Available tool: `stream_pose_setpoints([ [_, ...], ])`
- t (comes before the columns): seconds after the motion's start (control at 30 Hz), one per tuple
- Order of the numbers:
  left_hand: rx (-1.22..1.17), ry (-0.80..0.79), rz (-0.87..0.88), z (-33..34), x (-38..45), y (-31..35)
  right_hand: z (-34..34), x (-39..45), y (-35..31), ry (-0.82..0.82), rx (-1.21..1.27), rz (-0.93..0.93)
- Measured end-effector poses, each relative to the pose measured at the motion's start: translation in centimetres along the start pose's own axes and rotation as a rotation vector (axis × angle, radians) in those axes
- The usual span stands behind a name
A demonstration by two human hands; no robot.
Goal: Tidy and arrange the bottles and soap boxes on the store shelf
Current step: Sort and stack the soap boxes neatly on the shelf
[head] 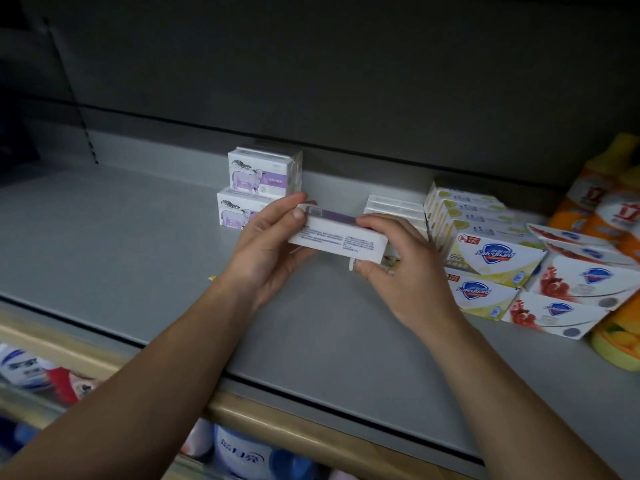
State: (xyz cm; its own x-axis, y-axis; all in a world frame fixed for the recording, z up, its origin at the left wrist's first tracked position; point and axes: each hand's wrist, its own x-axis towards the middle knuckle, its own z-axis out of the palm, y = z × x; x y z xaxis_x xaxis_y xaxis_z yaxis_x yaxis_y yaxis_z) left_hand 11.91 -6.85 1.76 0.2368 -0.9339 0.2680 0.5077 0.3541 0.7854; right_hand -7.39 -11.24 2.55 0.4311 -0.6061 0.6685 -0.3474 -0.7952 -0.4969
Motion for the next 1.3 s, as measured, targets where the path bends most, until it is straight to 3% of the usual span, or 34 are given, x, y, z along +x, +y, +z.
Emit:
stream_pose_setpoints([
  [0.17,0.15,0.106,-0.015,0.6,-0.1,-1.1,0.7,-0.2,0.3,-0.024,-0.157,0.014],
  [0.37,0.259,-0.009,0.004,0.7,-0.3,-2.2,1.8,-0.7,-0.1,0.05,-0.347,-0.016],
  [0.43,0.219,-0.024,0.018,0.4,0.0,-1.9,1.5,-0.6,-0.2,0.102,-0.347,-0.015],
  [0.53,0.164,0.086,-0.012,0.2,0.5,-1.2,0.6,0.0,-0.6,0.112,-0.246,0.027],
  [0.6,0.316,0.17,-0.037,0.1,1.0,-1.1,-0.1,0.9,-1.0,0.123,-0.257,0.018],
  [0.7,0.819,0.231,-0.062,-0.5,2.4,-1.2,-1.6,3.5,-1.6,0.144,-0.313,-0.006],
  [0.83,1.522,0.02,0.008,-1.7,3.2,-1.5,-3.4,8.1,-0.8,0.077,-0.421,0.051],
  [0.93,1.851,-0.172,0.045,-2.8,3.1,-2.9,-4.3,11.4,0.9,-0.03,-0.618,0.12],
  [1.03,1.929,-0.237,0.053,-3.5,3.5,-3.8,-4.3,14.1,2.5,-0.123,-0.761,0.121],
  [1.3,1.863,-0.184,0.085,-4.5,4.1,-4.7,-2.3,18.1,6.7,-0.327,-1.001,0.203],
])
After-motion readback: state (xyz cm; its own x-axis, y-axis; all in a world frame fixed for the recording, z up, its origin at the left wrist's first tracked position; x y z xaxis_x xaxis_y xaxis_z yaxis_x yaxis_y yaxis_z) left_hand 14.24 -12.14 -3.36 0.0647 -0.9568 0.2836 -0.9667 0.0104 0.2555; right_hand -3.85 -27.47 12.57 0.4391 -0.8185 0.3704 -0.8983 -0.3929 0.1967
